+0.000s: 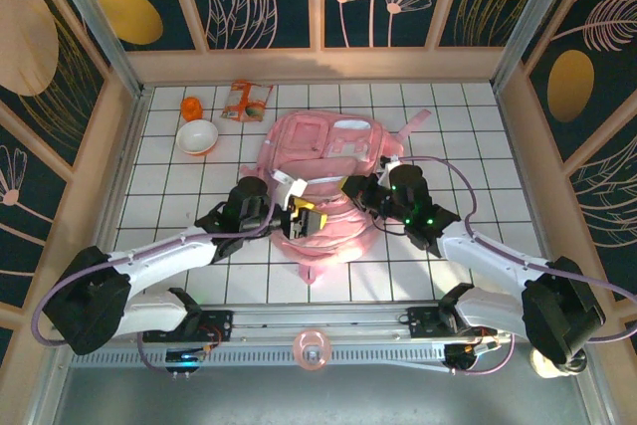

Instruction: Pack the student bag

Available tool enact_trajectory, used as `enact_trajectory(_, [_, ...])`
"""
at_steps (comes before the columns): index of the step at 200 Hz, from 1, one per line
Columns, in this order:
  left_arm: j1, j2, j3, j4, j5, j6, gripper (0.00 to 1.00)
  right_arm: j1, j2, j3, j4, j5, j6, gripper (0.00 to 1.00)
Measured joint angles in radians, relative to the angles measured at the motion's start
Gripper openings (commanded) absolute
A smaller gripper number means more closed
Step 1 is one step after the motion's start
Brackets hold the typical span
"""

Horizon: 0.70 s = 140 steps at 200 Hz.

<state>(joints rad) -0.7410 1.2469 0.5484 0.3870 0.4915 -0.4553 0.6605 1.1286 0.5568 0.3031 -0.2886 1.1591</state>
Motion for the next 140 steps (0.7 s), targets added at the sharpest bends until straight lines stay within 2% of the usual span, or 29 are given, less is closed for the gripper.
enact_trajectory(25, [-0.004,0.013,0.016,0.045,0.017,-0.007,0.45,0.002,0.0,0.005,-0.001,0.0,0.0,0.0])
enact_trajectory(67, [-0.006,0.049,0.02,0.054,-0.004,0.018,0.41,0.003,0.002,0.01,-0.014,0.0,-0.001,0.0])
enact_trajectory(89, [-0.008,0.066,0.028,0.05,-0.037,0.033,0.24,0.003,0.002,0.01,-0.016,0.0,-0.002,0.0])
enact_trajectory(113, [-0.008,0.073,0.04,0.025,-0.082,0.034,0.0,0.002,0.002,0.013,-0.025,0.0,-0.013,0.0])
enact_trajectory(140, [-0.022,0.056,0.062,-0.038,-0.158,0.051,0.0,-0.017,-0.005,0.029,-0.068,-0.015,-0.042,0.0])
